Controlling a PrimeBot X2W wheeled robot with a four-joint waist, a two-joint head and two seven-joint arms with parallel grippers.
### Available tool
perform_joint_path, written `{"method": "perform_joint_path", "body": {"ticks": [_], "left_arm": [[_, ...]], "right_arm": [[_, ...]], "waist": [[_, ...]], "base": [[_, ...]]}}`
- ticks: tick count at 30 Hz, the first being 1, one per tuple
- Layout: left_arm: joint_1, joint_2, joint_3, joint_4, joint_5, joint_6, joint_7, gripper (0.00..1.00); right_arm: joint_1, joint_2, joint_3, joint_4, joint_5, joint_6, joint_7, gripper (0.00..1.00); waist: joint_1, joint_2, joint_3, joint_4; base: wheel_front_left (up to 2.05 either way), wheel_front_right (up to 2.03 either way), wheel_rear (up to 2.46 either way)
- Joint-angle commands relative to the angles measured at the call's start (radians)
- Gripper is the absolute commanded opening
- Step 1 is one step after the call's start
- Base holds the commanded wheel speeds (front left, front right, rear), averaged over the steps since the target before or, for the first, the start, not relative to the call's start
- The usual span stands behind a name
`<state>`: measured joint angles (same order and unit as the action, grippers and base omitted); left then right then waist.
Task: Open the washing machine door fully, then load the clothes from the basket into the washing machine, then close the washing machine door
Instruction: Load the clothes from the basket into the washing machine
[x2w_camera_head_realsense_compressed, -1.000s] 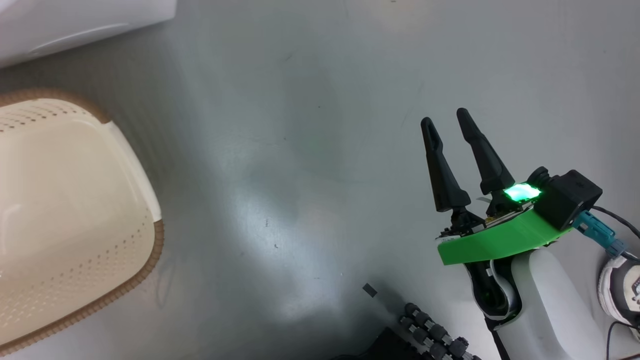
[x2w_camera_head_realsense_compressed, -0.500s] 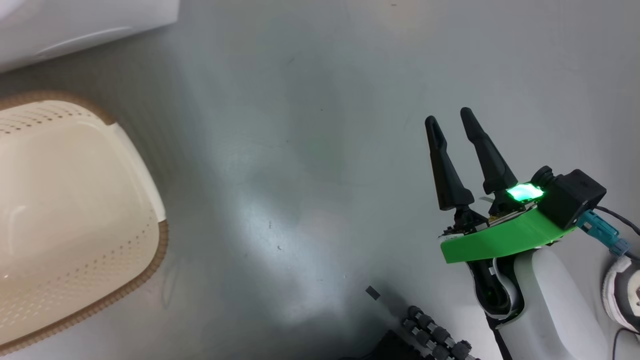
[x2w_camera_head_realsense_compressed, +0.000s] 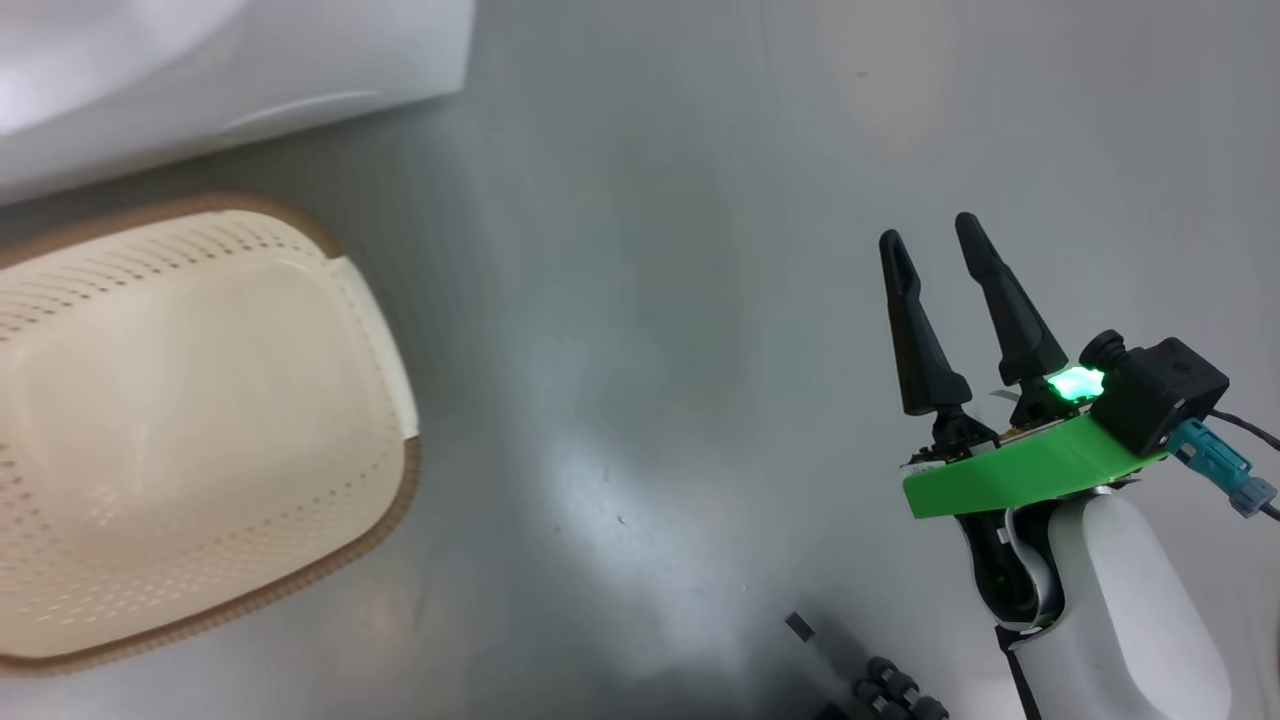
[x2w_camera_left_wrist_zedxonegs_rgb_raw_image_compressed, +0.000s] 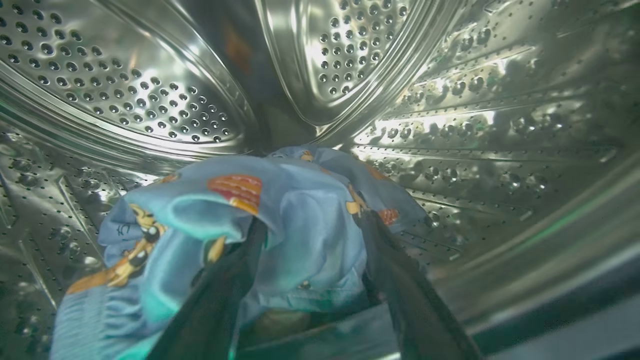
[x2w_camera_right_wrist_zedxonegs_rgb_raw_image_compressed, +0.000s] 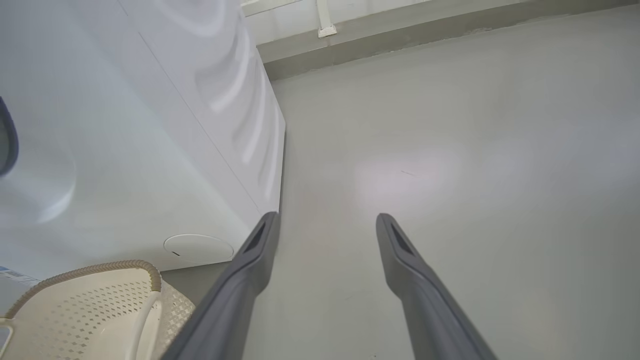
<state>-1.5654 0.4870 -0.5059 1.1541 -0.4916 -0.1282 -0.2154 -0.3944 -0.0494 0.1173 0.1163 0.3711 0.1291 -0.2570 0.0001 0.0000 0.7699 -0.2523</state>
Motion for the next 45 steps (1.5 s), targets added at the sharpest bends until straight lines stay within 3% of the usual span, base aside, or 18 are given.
{"method": "perform_joint_path", "body": {"ticks": [1, 19, 23, 33, 45], "left_arm": [[0.044, 0.036, -0.008, -0.035, -0.027, -0.002, -0.017, 1.0], [0.388, -0.005, -0.101, -0.24, -0.167, -0.002, -0.046, 1.0], [0.481, -0.004, -0.062, -0.324, -0.172, 0.006, -0.046, 1.0], [0.791, -0.017, 0.078, -0.565, -0.158, 0.087, -0.046, 1.0], [1.134, -0.097, 0.239, -0.845, -0.057, 0.17, -0.046, 1.0]], "right_arm": [[0.024, -0.001, 0.008, -0.012, -0.016, 0.002, -0.005, 1.0], [0.074, -0.001, -0.038, 0.027, -0.103, 0.002, -0.005, 1.0], [0.089, -0.001, -0.04, 0.035, -0.111, 0.002, -0.005, 1.0], [0.111, -0.001, -0.029, 0.06, -0.115, 0.002, -0.005, 1.0], [0.15, -0.001, -0.03, 0.079, -0.115, 0.002, -0.005, 1.0]], "waist": [[-0.0001, 0.0, -0.057, 0.052], [-0.0001, 0.0, -0.233, 0.195], [-0.0001, 0.0, -0.263, 0.216], [-0.0001, 0.0, -0.341, 0.235], [-0.0001, 0.0, -0.431, 0.258]], "base": [[0.0, 0.0, 0.0], [0.0, 0.0, 0.0], [0.0, 0.0, 0.0], [0.0, 0.0, 0.0], [0.0, 0.0, 0.0]]}}
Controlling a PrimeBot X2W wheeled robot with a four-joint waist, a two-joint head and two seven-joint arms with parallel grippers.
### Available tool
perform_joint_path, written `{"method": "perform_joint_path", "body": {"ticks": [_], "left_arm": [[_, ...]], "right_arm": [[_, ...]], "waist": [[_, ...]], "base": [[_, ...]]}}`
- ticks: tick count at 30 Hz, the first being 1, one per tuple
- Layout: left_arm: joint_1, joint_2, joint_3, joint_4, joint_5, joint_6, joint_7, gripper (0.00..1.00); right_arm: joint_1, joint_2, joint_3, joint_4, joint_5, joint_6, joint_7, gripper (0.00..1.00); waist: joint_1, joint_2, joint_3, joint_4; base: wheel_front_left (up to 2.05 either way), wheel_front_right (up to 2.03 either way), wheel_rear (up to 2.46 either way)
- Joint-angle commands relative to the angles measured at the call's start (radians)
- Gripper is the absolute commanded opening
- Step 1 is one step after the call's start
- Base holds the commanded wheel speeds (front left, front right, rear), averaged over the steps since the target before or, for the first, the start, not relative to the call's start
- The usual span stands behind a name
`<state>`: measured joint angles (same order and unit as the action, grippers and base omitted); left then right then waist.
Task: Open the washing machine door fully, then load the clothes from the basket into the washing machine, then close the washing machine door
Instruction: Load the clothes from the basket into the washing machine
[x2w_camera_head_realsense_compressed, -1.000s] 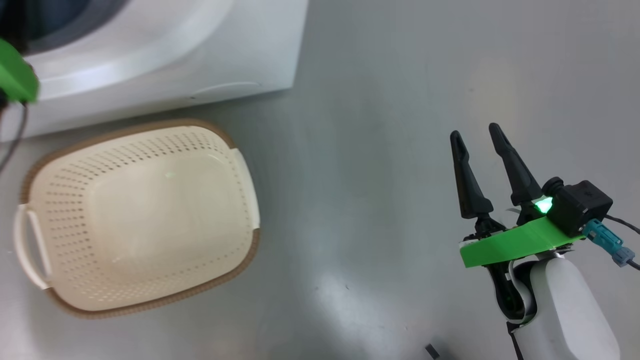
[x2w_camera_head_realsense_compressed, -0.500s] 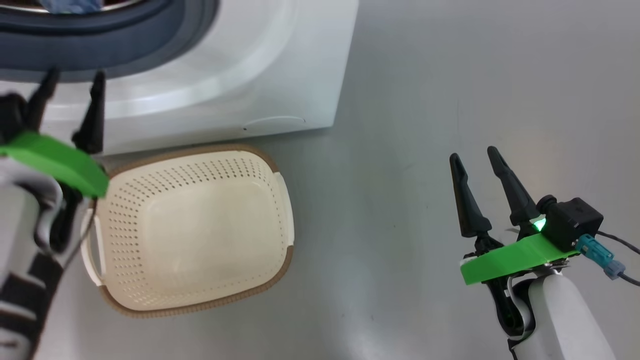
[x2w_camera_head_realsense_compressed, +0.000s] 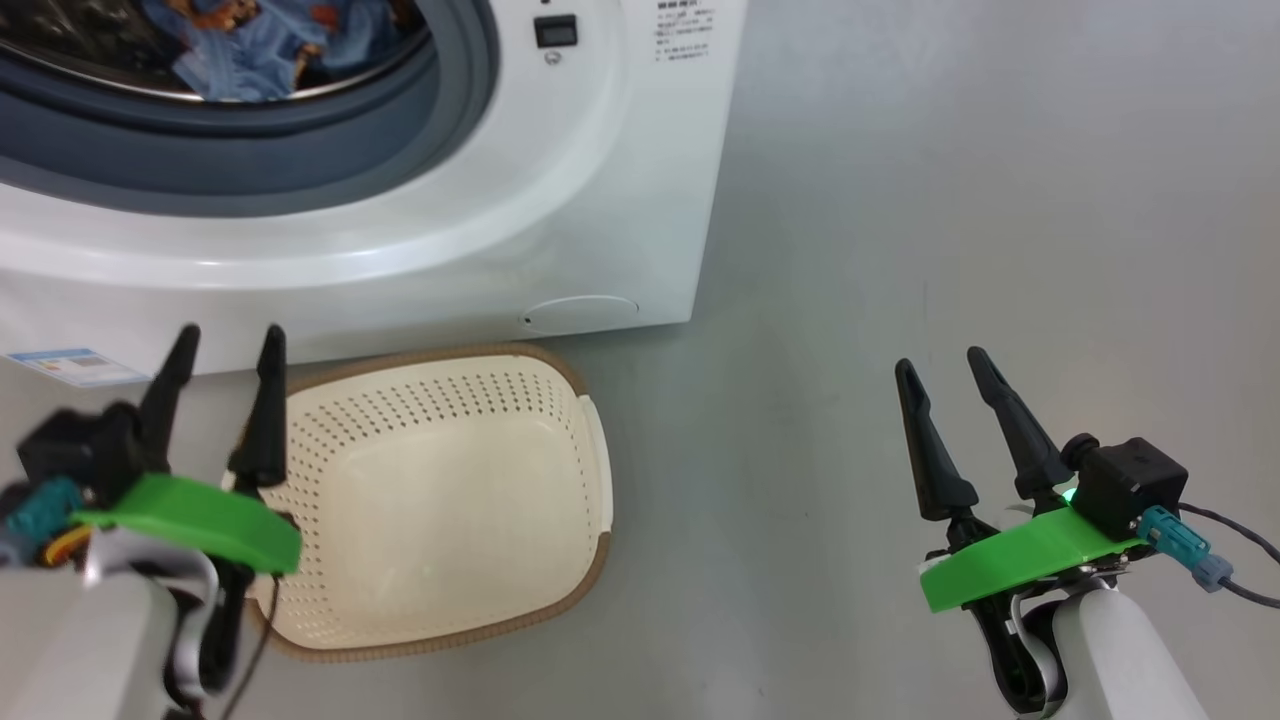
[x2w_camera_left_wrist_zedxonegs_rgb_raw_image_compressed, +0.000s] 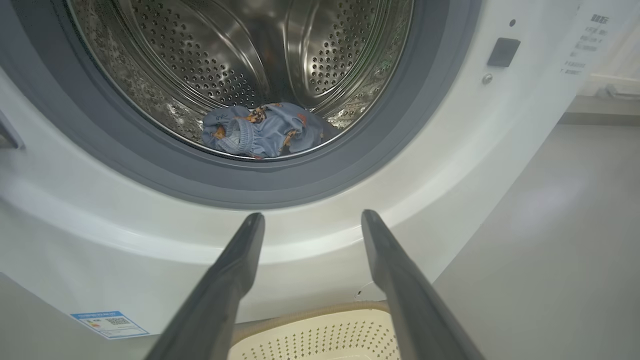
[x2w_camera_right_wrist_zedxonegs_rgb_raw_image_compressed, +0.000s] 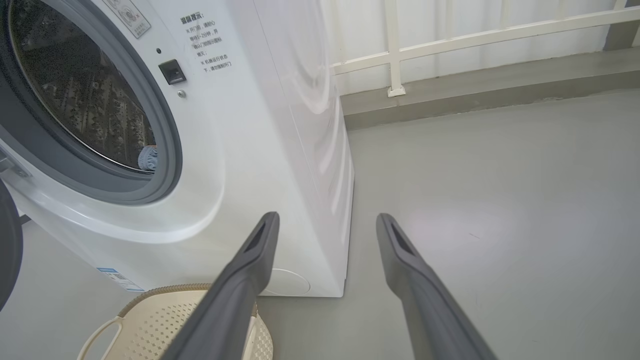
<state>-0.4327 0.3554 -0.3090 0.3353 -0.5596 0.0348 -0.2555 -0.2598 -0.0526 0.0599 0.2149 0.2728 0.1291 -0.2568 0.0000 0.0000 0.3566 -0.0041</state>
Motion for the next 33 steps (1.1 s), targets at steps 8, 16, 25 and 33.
{"method": "perform_joint_path", "body": {"ticks": [8, 16, 25, 33], "left_arm": [[0.15, -0.067, 0.128, -0.144, 0.08, 0.011, -0.006, 1.0], [0.239, -0.159, 0.194, -0.187, 0.159, -0.02, -0.006, 1.0], [0.316, -0.243, 0.263, -0.19, 0.241, -0.067, -0.006, 1.0], [0.363, -0.283, 0.288, -0.172, 0.283, -0.092, -0.006, 1.0]], "right_arm": [[0.031, 0.002, 0.026, -0.013, -0.013, 0.002, -0.005, 1.0], [0.042, 0.002, 0.036, -0.003, 0.003, 0.002, -0.005, 1.0], [0.064, 0.002, 0.047, 0.013, 0.023, 0.002, -0.005, 1.0], [0.096, 0.002, 0.045, 0.026, 0.044, 0.002, -0.005, 1.0]], "waist": [[0.0, 0.0, -0.056, 0.03], [0.0, 0.0, -0.106, 0.032], [0.0, 0.0, -0.185, 0.017], [0.0, 0.0, -0.255, 0.009]], "base": [[0.0, 0.0, 0.0], [0.0, 0.0, 0.0], [0.0, 0.0, 0.0], [0.0, 0.0, 0.0]]}}
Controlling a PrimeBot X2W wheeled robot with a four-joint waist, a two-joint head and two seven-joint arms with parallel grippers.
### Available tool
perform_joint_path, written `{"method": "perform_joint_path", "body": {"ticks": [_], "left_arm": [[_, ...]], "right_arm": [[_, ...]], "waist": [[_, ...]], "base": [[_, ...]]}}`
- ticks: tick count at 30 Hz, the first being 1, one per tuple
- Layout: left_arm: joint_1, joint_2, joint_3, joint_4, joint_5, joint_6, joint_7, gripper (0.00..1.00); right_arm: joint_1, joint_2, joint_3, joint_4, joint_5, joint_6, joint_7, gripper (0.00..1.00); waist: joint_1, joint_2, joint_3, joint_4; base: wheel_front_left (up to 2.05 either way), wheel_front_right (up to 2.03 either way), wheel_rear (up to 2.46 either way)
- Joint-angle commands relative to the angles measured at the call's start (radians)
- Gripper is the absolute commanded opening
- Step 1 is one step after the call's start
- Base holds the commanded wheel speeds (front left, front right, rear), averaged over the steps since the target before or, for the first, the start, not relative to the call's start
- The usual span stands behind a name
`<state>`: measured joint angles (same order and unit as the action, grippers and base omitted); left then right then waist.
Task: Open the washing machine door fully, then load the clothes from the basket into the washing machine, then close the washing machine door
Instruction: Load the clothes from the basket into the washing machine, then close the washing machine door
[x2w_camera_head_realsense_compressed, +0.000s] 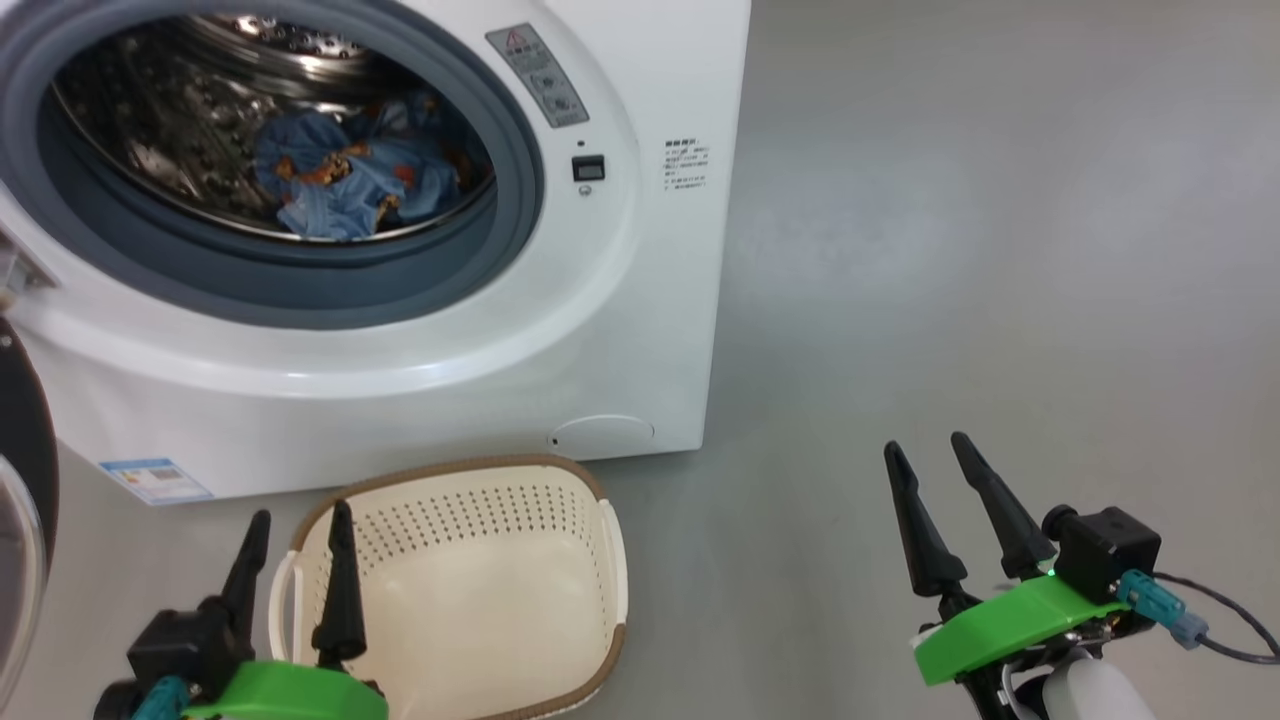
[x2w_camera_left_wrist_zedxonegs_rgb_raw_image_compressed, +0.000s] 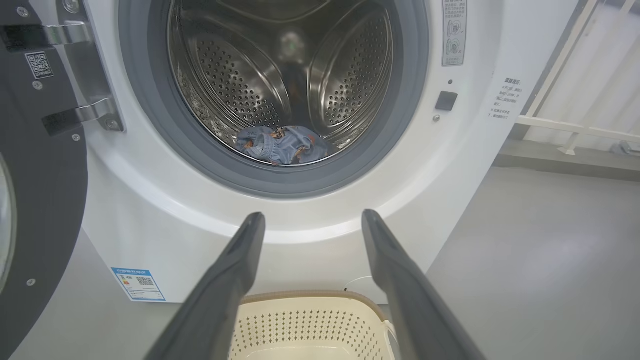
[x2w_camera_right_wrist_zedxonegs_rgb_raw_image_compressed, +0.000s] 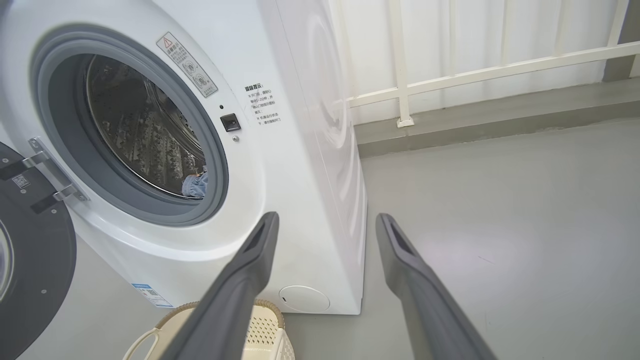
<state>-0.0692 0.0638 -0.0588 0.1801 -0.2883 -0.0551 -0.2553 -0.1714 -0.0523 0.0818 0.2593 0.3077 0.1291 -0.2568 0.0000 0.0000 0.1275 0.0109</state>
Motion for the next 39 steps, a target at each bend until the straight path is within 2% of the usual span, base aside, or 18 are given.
{"method": "perform_joint_path", "body": {"ticks": [1, 11, 39], "left_arm": [[0.006, 0.005, 0.04, -0.015, 0.015, -0.003, -0.006, 1.0], [0.053, -0.011, 0.048, -0.016, 0.029, -0.004, -0.006, 1.0], [0.065, -0.013, 0.046, -0.043, 0.01, 0.012, -0.006, 1.0]], "right_arm": [[0.011, 0.002, 0.023, -0.016, 0.011, 0.002, -0.005, 1.0], [0.029, 0.002, 0.029, -0.008, 0.029, 0.002, -0.005, 1.0], [0.027, 0.002, 0.037, -0.009, 0.03, 0.002, -0.005, 1.0]], "waist": [[0.0, 0.0, -0.034, -0.006], [0.0, 0.0, -0.083, -0.012], [0.0, 0.0, -0.086, -0.013]], "base": [[0.0, 0.0, 0.0], [0.0, 0.0, 0.0], [0.0, 0.0, 0.0]]}}
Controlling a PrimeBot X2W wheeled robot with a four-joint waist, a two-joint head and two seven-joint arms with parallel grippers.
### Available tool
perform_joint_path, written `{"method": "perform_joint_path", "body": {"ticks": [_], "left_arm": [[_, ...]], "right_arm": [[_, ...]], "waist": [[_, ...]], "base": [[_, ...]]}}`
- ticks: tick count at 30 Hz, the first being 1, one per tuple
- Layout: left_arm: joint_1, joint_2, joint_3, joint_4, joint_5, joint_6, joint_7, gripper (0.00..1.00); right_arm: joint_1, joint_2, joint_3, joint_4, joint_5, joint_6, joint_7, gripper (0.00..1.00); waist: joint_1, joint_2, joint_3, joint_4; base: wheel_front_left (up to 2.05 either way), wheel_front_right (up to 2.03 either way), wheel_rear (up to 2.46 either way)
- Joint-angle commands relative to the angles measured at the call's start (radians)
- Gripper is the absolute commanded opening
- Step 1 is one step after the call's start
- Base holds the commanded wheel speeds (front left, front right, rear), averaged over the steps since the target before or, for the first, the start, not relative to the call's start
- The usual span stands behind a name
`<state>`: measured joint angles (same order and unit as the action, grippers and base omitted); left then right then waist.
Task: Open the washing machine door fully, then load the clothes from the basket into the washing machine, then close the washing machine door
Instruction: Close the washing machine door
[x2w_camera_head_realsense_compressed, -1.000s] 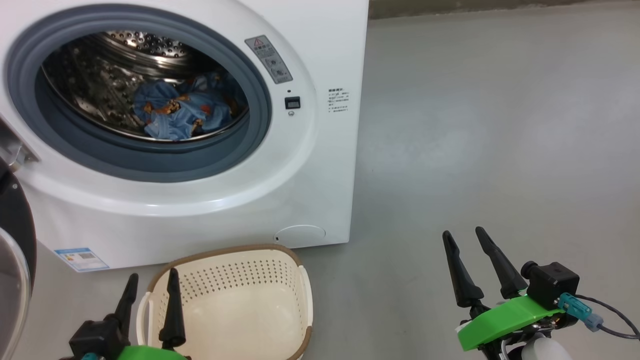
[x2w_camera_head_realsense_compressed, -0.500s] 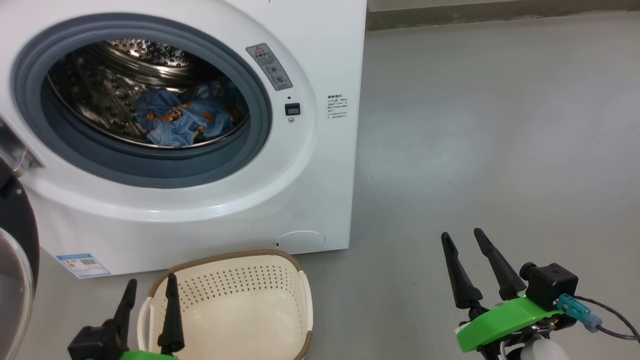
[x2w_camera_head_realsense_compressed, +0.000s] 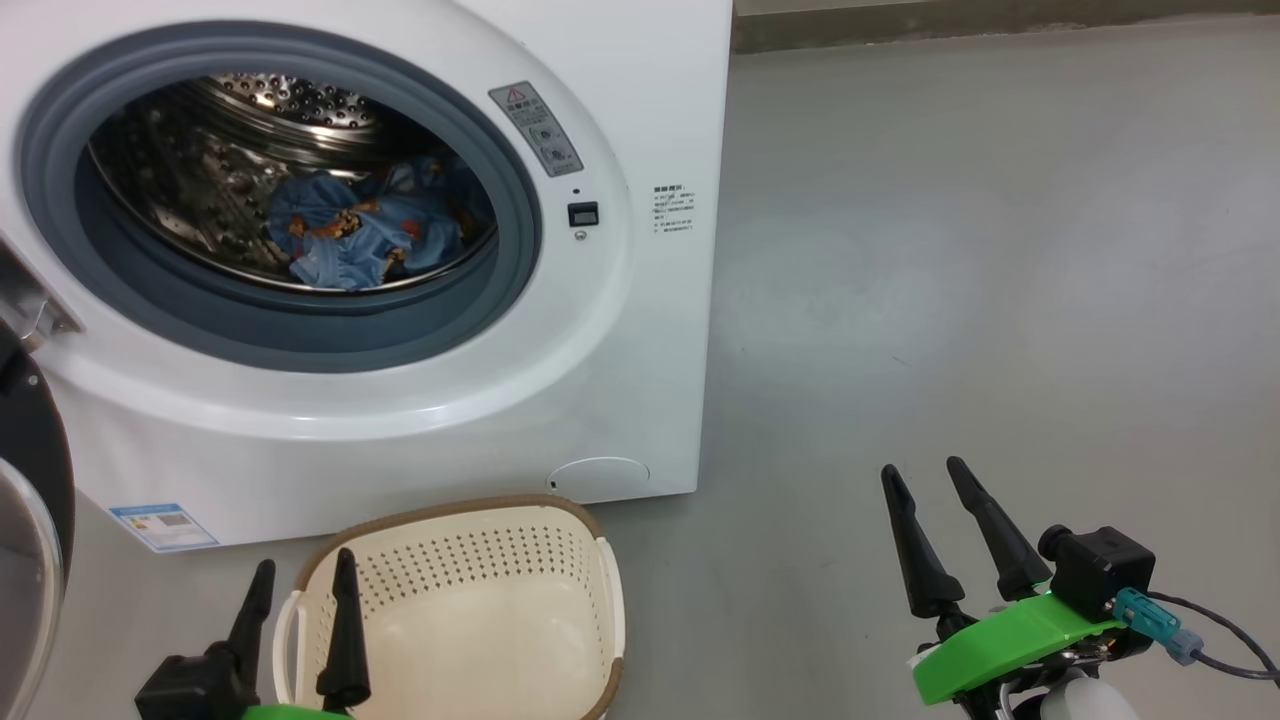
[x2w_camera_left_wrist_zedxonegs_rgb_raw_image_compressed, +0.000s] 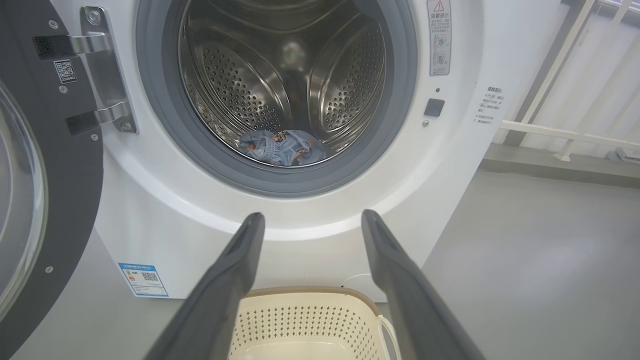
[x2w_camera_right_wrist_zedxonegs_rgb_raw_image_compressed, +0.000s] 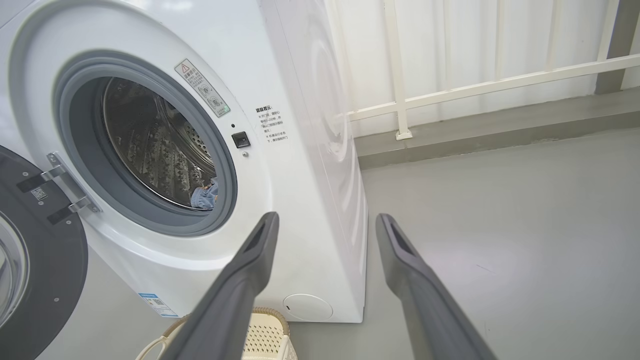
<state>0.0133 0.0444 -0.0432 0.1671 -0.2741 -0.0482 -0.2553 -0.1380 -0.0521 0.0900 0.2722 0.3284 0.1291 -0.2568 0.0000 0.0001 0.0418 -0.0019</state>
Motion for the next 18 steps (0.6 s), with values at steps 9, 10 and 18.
{"method": "perform_joint_path", "body": {"ticks": [9, 10, 18], "left_arm": [[-0.023, 0.006, 0.02, -0.032, 0.0, 0.007, -0.006, 1.0], [-0.023, 0.006, 0.019, -0.032, -0.001, 0.007, -0.006, 1.0], [-0.028, 0.006, 0.016, -0.029, -0.007, 0.013, -0.006, 1.0]], "right_arm": [[-0.008, 0.002, 0.029, -0.016, 0.006, 0.002, -0.005, 1.0], [-0.009, 0.002, 0.029, -0.015, 0.006, 0.002, -0.005, 1.0], [-0.014, 0.002, 0.032, -0.011, 0.006, 0.002, -0.005, 1.0]], "waist": [[0.0, -0.0001, -0.005, 0.003], [0.0, -0.0001, -0.006, 0.003], [0.0, -0.0001, -0.007, 0.004]], "base": [[0.0, 0.0, 0.0], [0.0, 0.0, 0.0], [0.0, 0.0, 0.0]]}}
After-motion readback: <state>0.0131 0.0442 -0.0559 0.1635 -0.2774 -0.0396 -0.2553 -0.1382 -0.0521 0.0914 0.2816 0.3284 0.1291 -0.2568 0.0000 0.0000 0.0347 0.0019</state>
